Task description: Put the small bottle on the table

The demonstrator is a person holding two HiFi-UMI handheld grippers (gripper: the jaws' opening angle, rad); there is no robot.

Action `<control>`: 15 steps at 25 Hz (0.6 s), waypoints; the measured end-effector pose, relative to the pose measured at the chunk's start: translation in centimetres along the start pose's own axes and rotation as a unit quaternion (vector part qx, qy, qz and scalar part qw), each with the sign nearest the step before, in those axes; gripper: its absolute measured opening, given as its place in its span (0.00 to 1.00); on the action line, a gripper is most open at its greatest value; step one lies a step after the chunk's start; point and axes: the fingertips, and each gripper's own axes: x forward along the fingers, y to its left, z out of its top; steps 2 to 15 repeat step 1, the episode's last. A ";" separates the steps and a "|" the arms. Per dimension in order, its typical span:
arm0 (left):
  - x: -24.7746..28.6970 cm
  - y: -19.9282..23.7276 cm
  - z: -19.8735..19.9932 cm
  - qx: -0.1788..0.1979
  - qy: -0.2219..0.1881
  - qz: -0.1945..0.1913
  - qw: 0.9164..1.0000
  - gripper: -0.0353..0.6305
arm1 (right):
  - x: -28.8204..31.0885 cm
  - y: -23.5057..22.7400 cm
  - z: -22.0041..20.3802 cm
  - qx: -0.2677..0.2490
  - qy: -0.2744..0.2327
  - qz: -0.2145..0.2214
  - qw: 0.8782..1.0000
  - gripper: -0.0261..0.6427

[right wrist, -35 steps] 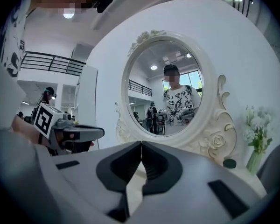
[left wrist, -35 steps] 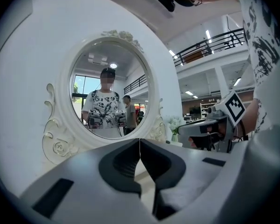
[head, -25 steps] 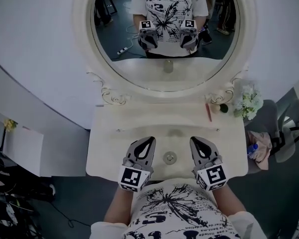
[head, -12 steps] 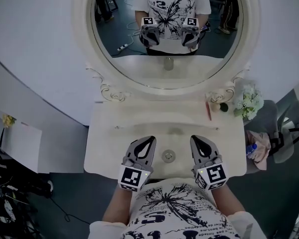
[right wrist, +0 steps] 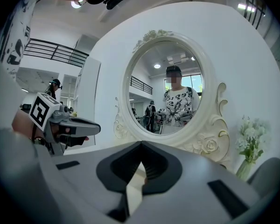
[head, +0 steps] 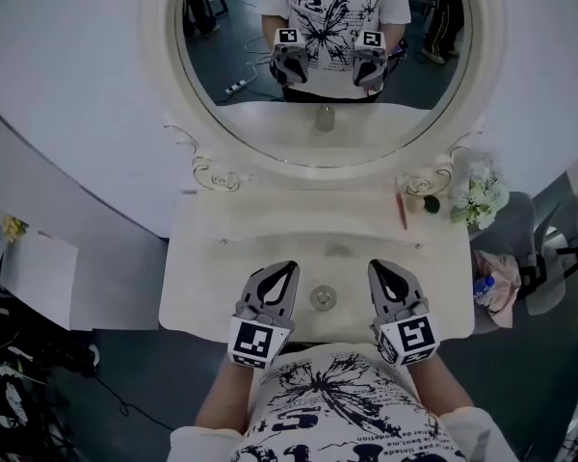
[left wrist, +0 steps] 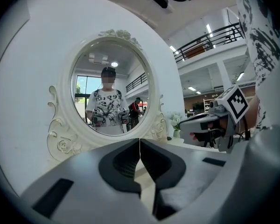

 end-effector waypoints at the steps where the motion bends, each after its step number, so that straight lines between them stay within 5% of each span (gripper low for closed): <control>1: 0.0 0.1 0.0 -0.001 0.000 0.002 1.000 0.09 | 0.0 0.1 -0.1 0.000 0.001 0.002 1.000 0.06; 15: 0.0 0.1 0.0 -0.001 0.000 0.002 1.000 0.09 | 0.0 0.1 -0.1 0.000 0.001 0.002 1.000 0.06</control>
